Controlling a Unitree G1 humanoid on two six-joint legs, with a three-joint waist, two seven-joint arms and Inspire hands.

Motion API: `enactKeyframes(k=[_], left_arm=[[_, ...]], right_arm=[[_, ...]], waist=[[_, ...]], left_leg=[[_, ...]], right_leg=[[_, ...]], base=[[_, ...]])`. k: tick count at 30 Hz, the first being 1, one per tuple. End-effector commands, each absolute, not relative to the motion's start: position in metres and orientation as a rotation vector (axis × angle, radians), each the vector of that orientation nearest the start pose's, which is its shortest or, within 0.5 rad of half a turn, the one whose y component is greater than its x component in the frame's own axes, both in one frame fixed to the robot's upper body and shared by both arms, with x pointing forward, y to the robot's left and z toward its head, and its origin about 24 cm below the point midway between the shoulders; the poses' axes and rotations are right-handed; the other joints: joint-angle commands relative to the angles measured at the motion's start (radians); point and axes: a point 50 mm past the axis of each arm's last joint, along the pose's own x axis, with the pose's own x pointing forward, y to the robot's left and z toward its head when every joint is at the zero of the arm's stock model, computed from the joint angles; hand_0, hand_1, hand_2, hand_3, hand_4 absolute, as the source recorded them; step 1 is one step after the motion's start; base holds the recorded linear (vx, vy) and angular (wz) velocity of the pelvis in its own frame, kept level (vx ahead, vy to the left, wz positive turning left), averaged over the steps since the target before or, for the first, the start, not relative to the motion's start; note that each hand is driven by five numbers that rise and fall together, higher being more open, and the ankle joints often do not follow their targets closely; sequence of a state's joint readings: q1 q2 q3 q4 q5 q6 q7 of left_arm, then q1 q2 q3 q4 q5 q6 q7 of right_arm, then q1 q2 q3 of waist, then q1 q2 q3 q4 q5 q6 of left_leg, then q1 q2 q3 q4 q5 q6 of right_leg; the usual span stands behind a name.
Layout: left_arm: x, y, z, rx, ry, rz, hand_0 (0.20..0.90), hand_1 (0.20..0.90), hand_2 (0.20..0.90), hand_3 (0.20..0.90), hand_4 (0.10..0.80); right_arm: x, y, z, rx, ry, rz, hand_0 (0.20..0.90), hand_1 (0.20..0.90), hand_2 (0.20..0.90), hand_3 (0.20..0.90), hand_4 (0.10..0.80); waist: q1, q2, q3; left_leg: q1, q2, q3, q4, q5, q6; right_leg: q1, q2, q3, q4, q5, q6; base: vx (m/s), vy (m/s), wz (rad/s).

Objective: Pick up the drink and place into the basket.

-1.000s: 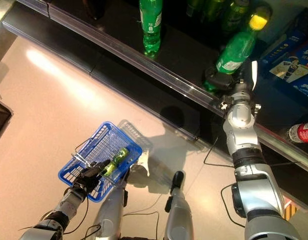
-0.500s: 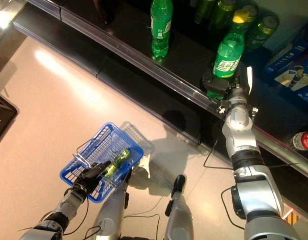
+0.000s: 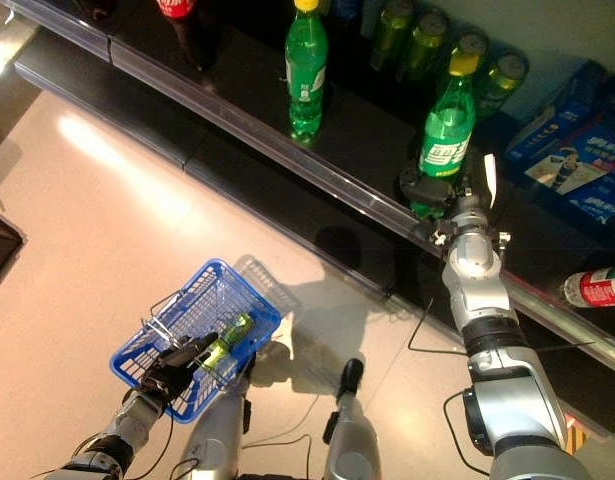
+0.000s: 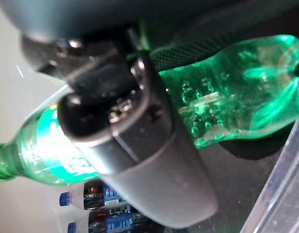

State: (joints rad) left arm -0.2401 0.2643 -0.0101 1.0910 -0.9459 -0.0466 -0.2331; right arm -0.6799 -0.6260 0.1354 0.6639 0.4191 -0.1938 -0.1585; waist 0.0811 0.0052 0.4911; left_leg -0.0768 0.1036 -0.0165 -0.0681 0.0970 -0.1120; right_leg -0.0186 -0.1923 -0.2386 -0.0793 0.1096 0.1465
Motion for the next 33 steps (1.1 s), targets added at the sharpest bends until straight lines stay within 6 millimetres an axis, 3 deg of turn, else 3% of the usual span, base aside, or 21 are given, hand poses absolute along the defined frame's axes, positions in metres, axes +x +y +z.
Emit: enactKeyframes(k=[1, 7, 16, 22, 33], left_arm=[[0.193, 0.265, -0.103, -0.596, 0.578, 0.292, 0.3, 0.3, 0.3, 0.2, 0.1], [0.183, 0.267, -0.107, -0.626, 0.579, 0.332, 0.3, 0.3, 0.3, 0.2, 0.1], [0.193, 0.26, -0.098, -0.72, 0.474, 0.306, 0.3, 0.3, 0.3, 0.2, 0.1], [0.218, 0.245, -0.071, -0.811, 0.296, 0.175, 0.3, 0.3, 0.3, 0.2, 0.1], [0.246, 0.21, -0.021, -0.891, 0.033, -0.139, 0.3, 0.3, 0.3, 0.2, 0.1]], right_arm=[[0.348, -0.267, 0.205, -0.209, -0.519, -0.209, 0.3, 0.3, 0.3, 0.2, 0.1], [0.337, -0.254, 0.182, -0.208, -0.489, -0.143, 0.3, 0.3, 0.3, 0.2, 0.1], [0.321, -0.231, 0.163, -0.213, -0.481, -0.024, 0.3, 0.3, 0.3, 0.2, 0.1], [0.308, -0.208, 0.152, -0.189, -0.496, 0.102, 0.3, 0.3, 0.3, 0.2, 0.1], [0.301, -0.175, 0.154, -0.162, -0.547, 0.242, 0.3, 0.3, 0.3, 0.2, 0.1]], waist=[[-0.009, -0.019, -0.268], [-0.013, -0.03, -0.34], [-0.009, -0.038, -0.403], [0.013, -0.039, -0.42], [0.075, -0.047, -0.422]], left_leg=[[0.003, 0.009, 0.072, -0.019, -0.044, 0.033], [0.027, 0.009, 0.079, -0.019, -0.047, 0.027], [0.082, 0.023, 0.084, -0.019, -0.056, 0.023], [0.117, 0.026, 0.068, -0.019, -0.06, 0.024], [0.126, 0.022, 0.031, -0.019, -0.057, 0.029]], right_leg=[[-0.045, -0.038, 0.021, -0.001, 0.017, 0.023], [-0.006, -0.033, 0.008, -0.008, 0.008, 0.02], [0.069, -0.03, -0.012, -0.008, -0.02, 0.012], [0.122, -0.033, -0.038, -0.008, -0.035, 0.009], [0.165, -0.039, -0.084, -0.008, -0.05, 0.006]], base=[[0.028, -0.007, -0.12], [0.055, -0.003, -0.01], [0.037, 0.014, 0.03], [0.013, 0.001, 0.18], [-0.017, -0.017, 0.1]])
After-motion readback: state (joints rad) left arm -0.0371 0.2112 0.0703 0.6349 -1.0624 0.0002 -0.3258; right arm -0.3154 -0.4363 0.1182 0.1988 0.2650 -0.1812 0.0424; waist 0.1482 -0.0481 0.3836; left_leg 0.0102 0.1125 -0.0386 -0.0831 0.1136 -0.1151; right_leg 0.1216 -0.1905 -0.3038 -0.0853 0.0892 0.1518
